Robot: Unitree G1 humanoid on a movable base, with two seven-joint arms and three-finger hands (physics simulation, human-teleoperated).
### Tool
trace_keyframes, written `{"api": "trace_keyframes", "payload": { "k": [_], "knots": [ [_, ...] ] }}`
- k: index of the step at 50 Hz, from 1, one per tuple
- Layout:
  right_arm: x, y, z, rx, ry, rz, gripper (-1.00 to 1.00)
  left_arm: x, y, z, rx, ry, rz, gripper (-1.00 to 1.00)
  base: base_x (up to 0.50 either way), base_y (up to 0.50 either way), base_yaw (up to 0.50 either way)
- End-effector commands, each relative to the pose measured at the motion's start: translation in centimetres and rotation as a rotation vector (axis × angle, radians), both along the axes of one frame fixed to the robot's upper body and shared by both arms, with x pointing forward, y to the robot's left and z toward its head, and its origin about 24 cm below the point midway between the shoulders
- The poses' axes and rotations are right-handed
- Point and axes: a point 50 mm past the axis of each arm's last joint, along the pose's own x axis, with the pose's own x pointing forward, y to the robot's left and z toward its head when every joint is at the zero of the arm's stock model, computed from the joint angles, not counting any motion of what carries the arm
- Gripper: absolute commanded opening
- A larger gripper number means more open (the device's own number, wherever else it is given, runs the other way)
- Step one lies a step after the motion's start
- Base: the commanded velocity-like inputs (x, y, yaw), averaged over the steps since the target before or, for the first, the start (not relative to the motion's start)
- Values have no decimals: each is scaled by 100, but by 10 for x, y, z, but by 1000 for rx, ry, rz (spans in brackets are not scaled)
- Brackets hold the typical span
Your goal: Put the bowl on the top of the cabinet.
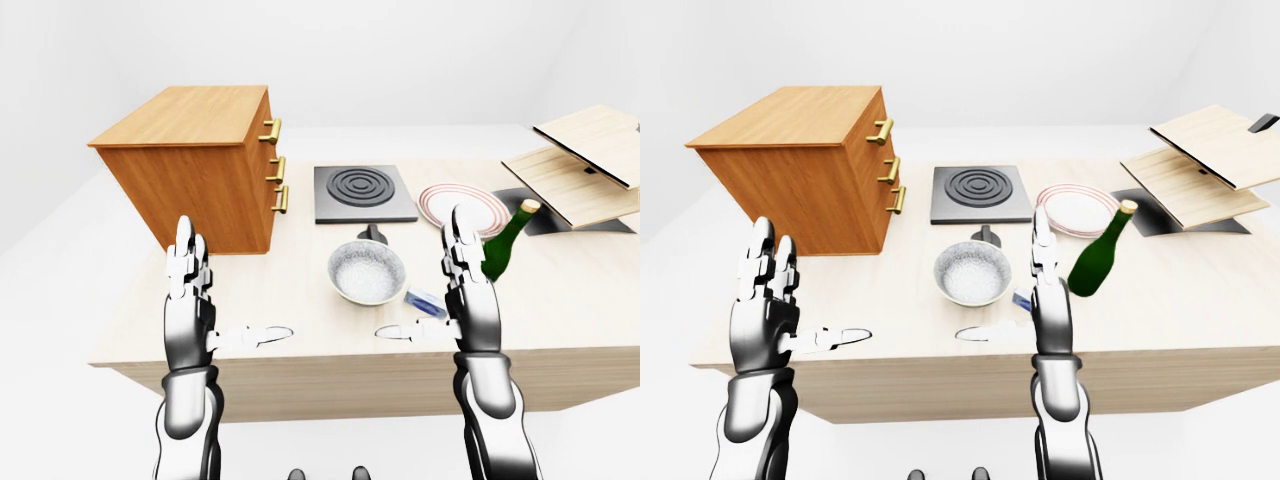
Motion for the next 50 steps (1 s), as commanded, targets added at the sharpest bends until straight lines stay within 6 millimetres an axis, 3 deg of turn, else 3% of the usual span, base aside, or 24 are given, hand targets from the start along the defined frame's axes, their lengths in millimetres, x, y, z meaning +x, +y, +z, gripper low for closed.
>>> {"api": "trace_keyframes", "payload": {
  "k": [1, 39, 50],
  "knots": [
    [0, 1, 1, -1, -2, 5, 100, 0, 0, 0, 0, 1, -4, 100, 0, 50, 0],
    [1, 1, -3, 4, 13, 16, 100, 1, -2, -1, 0, 4, -15, 100, 0, 49, 0],
    [2, 2, -4, 14, 22, 27, 100, 2, -2, -3, -2, 16, -19, 100, 0, 18, 0]
  ]
}}
